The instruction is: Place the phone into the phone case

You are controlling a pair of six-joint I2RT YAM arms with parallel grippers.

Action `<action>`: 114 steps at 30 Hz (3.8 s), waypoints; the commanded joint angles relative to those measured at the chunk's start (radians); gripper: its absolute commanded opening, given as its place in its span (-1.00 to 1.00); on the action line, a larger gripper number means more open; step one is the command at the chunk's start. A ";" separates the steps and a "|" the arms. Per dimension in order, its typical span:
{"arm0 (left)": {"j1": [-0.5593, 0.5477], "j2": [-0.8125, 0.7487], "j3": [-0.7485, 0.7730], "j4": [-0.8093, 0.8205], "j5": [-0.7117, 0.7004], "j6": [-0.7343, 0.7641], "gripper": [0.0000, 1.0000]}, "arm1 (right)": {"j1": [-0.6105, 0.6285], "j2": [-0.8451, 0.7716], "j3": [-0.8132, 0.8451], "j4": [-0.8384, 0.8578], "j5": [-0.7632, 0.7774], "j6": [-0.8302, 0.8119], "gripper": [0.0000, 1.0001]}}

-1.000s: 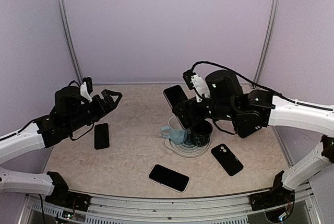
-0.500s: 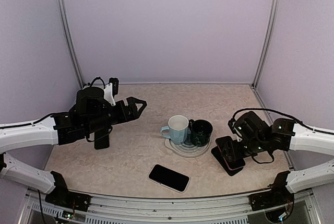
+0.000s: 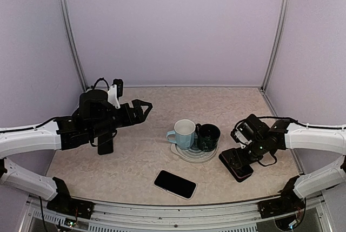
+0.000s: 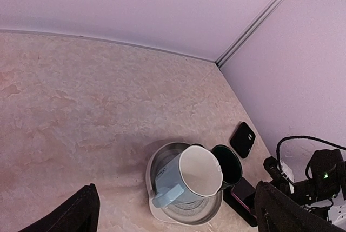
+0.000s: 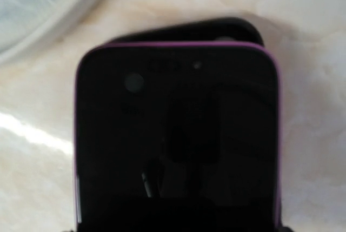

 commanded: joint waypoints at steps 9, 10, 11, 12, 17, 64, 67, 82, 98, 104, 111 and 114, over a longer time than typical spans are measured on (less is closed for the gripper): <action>0.054 0.014 -0.012 0.058 0.011 0.039 0.98 | -0.047 0.107 0.068 -0.068 -0.008 -0.065 -0.27; 0.061 0.015 -0.013 0.058 0.016 0.039 0.98 | -0.047 0.114 0.071 -0.072 -0.011 -0.067 -0.28; 0.067 0.015 -0.013 0.058 0.023 0.040 0.98 | -0.047 0.115 0.072 -0.076 -0.014 -0.066 -0.28; 0.074 0.015 -0.015 0.058 0.028 0.039 0.98 | -0.048 0.113 0.070 -0.078 -0.013 -0.061 -0.29; 0.103 0.016 -0.024 0.066 0.054 0.033 0.98 | -0.049 0.114 0.063 -0.052 -0.029 -0.082 -0.32; 0.129 -0.010 -0.043 0.073 0.085 0.019 0.98 | -0.049 0.267 0.259 -0.133 -0.011 -0.059 0.98; 0.044 -0.006 -0.039 0.097 0.076 0.121 0.89 | -0.051 0.263 0.226 -0.096 -0.024 -0.048 0.99; -0.368 0.530 0.219 0.243 0.196 0.480 0.13 | -0.283 0.203 0.072 0.171 -0.225 0.018 0.71; -0.403 1.041 0.605 0.091 0.238 0.579 -0.31 | -0.320 0.187 -0.047 0.173 -0.378 0.019 0.41; -0.403 1.165 0.804 -0.074 0.232 0.587 -0.37 | -0.312 0.136 -0.095 0.173 -0.427 0.052 0.36; -0.377 1.188 0.812 -0.066 0.261 0.569 -0.37 | -0.285 0.036 -0.162 0.182 -0.481 0.121 0.33; -0.368 1.187 0.810 -0.061 0.270 0.558 -0.35 | -0.255 0.011 -0.168 0.183 -0.484 0.147 0.32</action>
